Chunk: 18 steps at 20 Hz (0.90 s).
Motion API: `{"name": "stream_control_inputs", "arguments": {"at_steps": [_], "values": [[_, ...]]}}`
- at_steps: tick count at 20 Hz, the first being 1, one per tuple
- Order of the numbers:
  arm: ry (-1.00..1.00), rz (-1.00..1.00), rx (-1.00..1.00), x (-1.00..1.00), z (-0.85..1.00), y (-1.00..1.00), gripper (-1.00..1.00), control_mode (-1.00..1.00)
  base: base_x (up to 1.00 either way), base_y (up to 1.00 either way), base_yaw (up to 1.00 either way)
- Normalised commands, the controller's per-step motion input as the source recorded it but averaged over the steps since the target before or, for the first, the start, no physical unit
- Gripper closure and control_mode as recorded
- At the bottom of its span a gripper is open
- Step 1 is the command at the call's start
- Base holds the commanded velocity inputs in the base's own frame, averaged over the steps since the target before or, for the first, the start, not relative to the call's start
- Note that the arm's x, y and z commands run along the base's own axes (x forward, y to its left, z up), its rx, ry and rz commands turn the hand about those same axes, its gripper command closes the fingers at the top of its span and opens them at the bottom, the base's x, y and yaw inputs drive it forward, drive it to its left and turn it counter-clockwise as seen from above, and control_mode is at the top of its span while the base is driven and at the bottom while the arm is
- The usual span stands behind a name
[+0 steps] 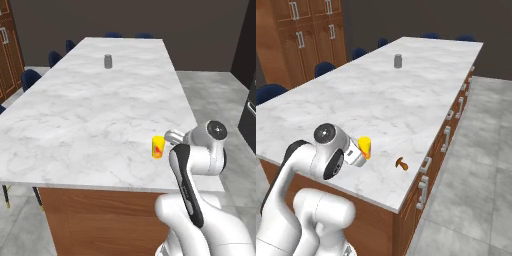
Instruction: Open the cabinet directly in front. Then move the beer and the cup to the dining counter with the jar on it.
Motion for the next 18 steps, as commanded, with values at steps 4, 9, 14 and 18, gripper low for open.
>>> {"name": "stream_control_inputs", "arguments": {"at_steps": [4, 9, 14, 18], "values": [[0.00, 0.00, 0.00, 0.00, 0.00, 0.00, -1.00, 1.00, -0.20, 0.00, 0.00], [0.00, 0.00, 0.00, 0.00, 0.00, 0.00, -1.00, 1.00, -0.43, 0.00, 0.00], [0.00, 0.00, 0.00, 0.00, 0.00, 0.00, -1.00, 1.00, -0.57, -0.05, -0.14], [0.00, 0.00, 0.00, 0.00, 0.00, 0.00, -1.00, 1.00, -0.34, -0.01, -0.21]]}}
